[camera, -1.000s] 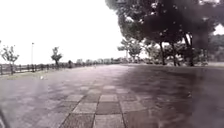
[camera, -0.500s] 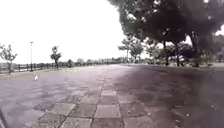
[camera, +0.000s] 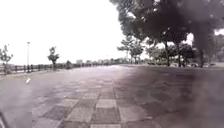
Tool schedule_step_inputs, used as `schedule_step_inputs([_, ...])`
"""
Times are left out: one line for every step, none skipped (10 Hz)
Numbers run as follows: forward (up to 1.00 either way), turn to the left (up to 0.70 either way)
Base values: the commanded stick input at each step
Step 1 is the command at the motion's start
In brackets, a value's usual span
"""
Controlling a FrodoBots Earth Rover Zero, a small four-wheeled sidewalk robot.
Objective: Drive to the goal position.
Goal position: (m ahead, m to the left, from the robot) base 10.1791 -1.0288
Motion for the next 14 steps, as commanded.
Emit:
schedule_step_inputs([1.00,0.00])
schedule_step_inputs([1.00,0.00])
schedule_step_inputs([1.00,0.00])
schedule_step_inputs([1.00,0.00])
schedule_step_inputs([1.00,0.00])
schedule_step_inputs([1.00,0.00])
schedule_step_inputs([1.00,0.00])
schedule_step_inputs([1.00,0.00])
schedule_step_inputs([1.00,0.00])
schedule_step_inputs([1.00,0.00])
schedule_step_inputs([1.00,0.00])
schedule_step_inputs([1.00,0.00])
schedule_step_inputs([1.00,0.00])
schedule_step_inputs([1.00,0.00])
